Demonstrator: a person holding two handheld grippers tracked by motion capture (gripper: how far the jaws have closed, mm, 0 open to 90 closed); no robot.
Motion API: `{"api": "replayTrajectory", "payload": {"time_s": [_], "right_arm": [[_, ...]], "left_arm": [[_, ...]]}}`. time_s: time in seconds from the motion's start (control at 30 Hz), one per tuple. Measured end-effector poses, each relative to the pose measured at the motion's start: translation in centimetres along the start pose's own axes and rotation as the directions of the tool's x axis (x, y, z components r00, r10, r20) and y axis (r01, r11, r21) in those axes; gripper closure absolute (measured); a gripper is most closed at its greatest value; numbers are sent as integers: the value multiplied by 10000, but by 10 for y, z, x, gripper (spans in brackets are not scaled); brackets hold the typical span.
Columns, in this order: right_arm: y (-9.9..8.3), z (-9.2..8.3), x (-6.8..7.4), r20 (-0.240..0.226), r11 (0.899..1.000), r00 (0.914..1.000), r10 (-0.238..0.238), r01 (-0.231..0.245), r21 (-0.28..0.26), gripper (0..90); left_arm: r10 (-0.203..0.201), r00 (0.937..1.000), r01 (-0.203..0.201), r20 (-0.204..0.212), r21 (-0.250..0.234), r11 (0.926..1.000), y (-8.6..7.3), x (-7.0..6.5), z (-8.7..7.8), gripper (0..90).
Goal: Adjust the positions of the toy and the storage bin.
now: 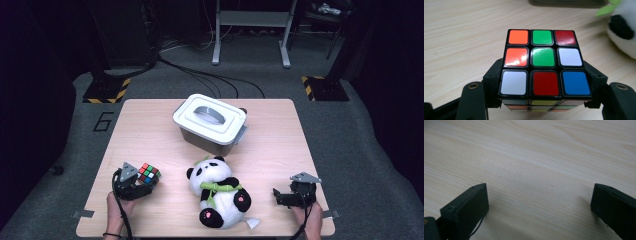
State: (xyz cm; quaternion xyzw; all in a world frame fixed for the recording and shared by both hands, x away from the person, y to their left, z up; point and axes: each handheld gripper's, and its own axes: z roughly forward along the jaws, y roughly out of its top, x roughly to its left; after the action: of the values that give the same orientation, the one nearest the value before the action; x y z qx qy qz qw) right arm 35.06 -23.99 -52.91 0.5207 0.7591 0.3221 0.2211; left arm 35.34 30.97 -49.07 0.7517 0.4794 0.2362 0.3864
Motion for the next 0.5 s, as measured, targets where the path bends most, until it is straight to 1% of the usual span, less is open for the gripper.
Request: {"api": "replayTrajectory", "payload": {"time_s": [0.1, 0.13, 0.17, 0.2, 0.23, 0.27, 0.33, 0.37, 0.47, 0.5], "right_arm": [[0, 0, 0, 6, 10000, 10000, 6, -6, 2, 6], [0, 0, 0, 6, 10000, 10000, 6, -6, 2, 6], [0, 0, 0, 6, 10000, 10000, 4, -4, 4, 6], [0, 0, 0, 6, 10000, 10000, 2, -2, 3, 6], [0, 0, 0, 8, 10000, 10000, 5, -5, 4, 7], [0, 0, 0, 7, 10000, 10000, 5, -5, 4, 7], [0, 0, 0, 8, 10000, 10000, 6, -6, 5, 6], [0, 0, 0, 7, 10000, 10000, 3, -3, 4, 7], [0, 0, 0, 11, 10000, 10000, 10, -10, 4, 6], [0, 0, 0, 11, 10000, 10000, 10, -10, 6, 6]], "left_arm": [[-259, 9994, 258, -231, -36, 9997, 0, 11, 0, 342], [-259, 9994, 258, -231, -36, 9997, 0, 11, 0, 342], [-489, 9980, 486, -391, -87, 9988, 1, 19, 0, 342], [-548, 9975, 549, -438, 3, 9985, 1, 23, 0, 342], [-623, 9967, 622, -511, -38, 9981, 2, 26, 0, 342], [-623, 9967, 622, -511, -38, 9981, 2, 26, 0, 342], [-775, 9943, 769, -730, -120, 9970, 3, 32, 1, 342], [-905, 9927, 899, -798, -107, 9959, 5, 39, 1, 342], [-979, 9902, 965, -1001, -180, 9952, 6, 43, 1, 342], [-996, 9890, 984, -1097, -159, 9950, 8, 47, 1, 342]]}}
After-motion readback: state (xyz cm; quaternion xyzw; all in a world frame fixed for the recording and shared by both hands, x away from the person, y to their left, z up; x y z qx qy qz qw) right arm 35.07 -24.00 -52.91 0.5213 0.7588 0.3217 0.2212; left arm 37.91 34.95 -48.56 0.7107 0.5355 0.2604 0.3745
